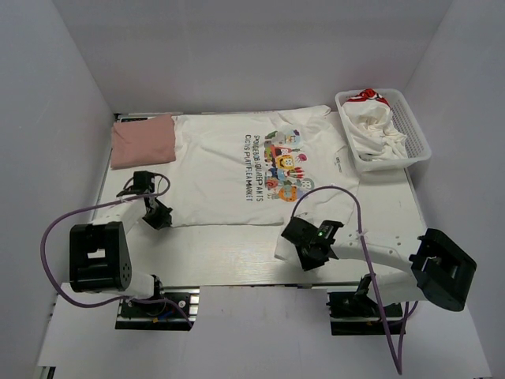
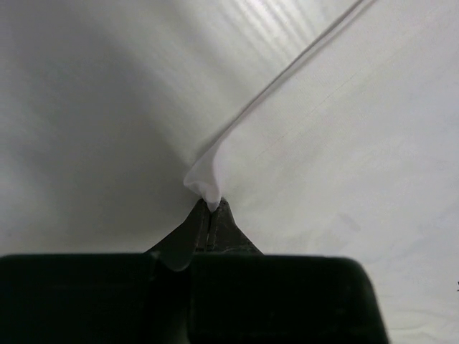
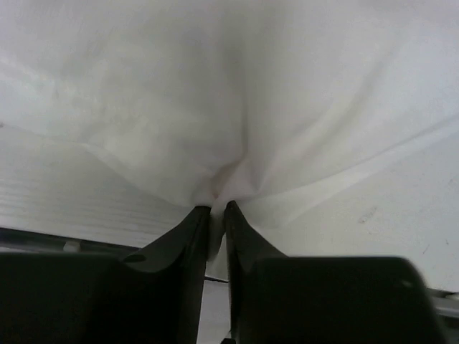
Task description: Fold and stack the t-shirts
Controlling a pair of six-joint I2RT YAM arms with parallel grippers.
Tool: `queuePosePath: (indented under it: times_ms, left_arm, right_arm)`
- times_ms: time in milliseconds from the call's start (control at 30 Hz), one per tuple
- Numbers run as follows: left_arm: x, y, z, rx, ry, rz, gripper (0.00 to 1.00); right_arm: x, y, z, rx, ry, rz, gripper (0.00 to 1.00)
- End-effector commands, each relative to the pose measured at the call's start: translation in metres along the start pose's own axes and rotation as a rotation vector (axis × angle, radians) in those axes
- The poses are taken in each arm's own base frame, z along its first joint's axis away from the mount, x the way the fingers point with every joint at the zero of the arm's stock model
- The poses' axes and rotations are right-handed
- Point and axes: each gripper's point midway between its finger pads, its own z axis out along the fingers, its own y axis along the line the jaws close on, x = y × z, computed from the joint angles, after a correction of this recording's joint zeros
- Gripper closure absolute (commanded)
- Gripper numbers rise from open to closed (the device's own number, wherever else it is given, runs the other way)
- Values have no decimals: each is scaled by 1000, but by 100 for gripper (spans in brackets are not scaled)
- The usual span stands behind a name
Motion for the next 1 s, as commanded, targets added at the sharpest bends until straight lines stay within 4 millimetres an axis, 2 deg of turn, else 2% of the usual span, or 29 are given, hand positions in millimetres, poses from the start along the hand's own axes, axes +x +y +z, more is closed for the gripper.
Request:
queuePosePath:
  times_ms: [0, 33, 67, 267, 467, 533, 667, 733, 767, 833, 967]
  left_arm:
    - [8, 21, -10, -65, 0, -10, 100]
    - [11, 24, -13, -66, 1, -10, 100]
    - [10, 23, -14, -59, -5, -11, 100]
    - [15, 23, -20, -41, 10, -11, 100]
    - [22, 16, -19, -7, 36, -1, 100]
    - [23, 14, -17, 0, 42, -1, 100]
    - [12, -4, -19, 63, 26, 30, 100]
    - [-1, -17, -24, 93, -4, 30, 100]
    - [-5, -21, -26, 103, -13, 29, 100]
    - [-15, -32, -31, 124, -34, 29, 100]
    - [-33, -44, -35, 113, -55, 28, 100]
  right_arm:
    - [22, -22, 7, 111, 52, 47, 84]
    - [16, -18, 0, 88, 30, 83, 88]
    - [19, -22, -7, 98, 34, 108, 99]
    - [15, -28, -46, 68, -26, 185, 100]
    - [18, -41, -52, 127, -20, 169, 100]
    - [8, -40, -59, 129, -48, 169, 100]
    - [-18, -33, -64, 99, -142, 145, 100]
    - [-44, -31, -75, 113, -203, 153, 100]
    - [-50, -31, -73, 137, -197, 138, 100]
    - [-82, -33, -88, 165, -291, 179, 100]
    - [-127, -43, -92, 212, -366, 202, 100]
